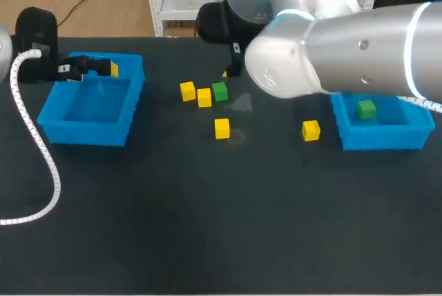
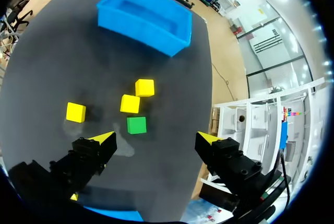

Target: Put the green cubes in the right bin and the yellow cubes in the left bin.

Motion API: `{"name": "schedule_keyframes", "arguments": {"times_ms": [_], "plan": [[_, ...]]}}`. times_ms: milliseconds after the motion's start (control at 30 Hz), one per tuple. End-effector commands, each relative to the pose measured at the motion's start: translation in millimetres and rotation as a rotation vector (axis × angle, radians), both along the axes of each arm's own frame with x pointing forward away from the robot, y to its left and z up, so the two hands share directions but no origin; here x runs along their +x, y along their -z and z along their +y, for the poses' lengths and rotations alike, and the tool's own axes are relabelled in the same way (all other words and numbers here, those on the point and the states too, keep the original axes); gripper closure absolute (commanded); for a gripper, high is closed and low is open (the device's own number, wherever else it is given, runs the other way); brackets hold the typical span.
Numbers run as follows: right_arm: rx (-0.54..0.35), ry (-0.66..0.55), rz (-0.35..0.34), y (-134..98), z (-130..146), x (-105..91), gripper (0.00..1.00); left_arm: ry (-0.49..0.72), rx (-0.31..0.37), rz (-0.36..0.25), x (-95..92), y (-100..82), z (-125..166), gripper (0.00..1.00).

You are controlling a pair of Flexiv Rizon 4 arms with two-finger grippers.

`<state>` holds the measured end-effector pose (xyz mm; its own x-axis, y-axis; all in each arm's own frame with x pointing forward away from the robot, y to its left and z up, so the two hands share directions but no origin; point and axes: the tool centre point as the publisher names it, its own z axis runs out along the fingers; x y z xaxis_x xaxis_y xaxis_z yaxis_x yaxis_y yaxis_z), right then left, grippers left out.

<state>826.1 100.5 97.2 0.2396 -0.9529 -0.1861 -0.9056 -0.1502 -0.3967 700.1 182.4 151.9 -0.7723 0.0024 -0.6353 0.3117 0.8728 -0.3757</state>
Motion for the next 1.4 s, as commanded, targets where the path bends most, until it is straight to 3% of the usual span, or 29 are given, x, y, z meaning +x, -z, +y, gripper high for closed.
{"name": "schedule_keyframes", "arguments": {"times_ms": [33, 133, 233, 267, 533, 1133, 1400], "plan": [[-0.054, -0.035, 0.211, -6, 12, 32.2, 0.0, 0.006, -0.009, -0.006, -0.2, 1.5, 2, 0.0], [-0.088, -0.045, 0.321, -1, 18, 44.9, 0.0, 0.006, -0.009, -0.006, -0.2, 1.5, 2, 0.0], [-0.121, -0.044, 0.371, 9, 23, 55.0, 0.0, 0.006, -0.009, -0.006, -0.2, 1.5, 2, 0.0], [-0.133, -0.048, 0.419, 12, 24, 56.1, 0.0, 0.006, -0.009, -0.006, -0.2, 1.5, 2, 0.0], [-0.187, -0.064, 0.536, 30, 26, 52.2, 0.0, 0.006, -0.009, -0.006, -0.2, 1.5, 2, 0.0], [-0.207, -0.042, 0.586, 68, 14, 29.4, 0.0, 0.006, -0.009, -0.006, -0.2, 1.5, 2, 0.0], [-0.241, -0.028, 0.622, 92, 16, 32.3, 0.0, 0.006, -0.009, -0.006, -0.2, 1.5, 2, 0.0]]}}
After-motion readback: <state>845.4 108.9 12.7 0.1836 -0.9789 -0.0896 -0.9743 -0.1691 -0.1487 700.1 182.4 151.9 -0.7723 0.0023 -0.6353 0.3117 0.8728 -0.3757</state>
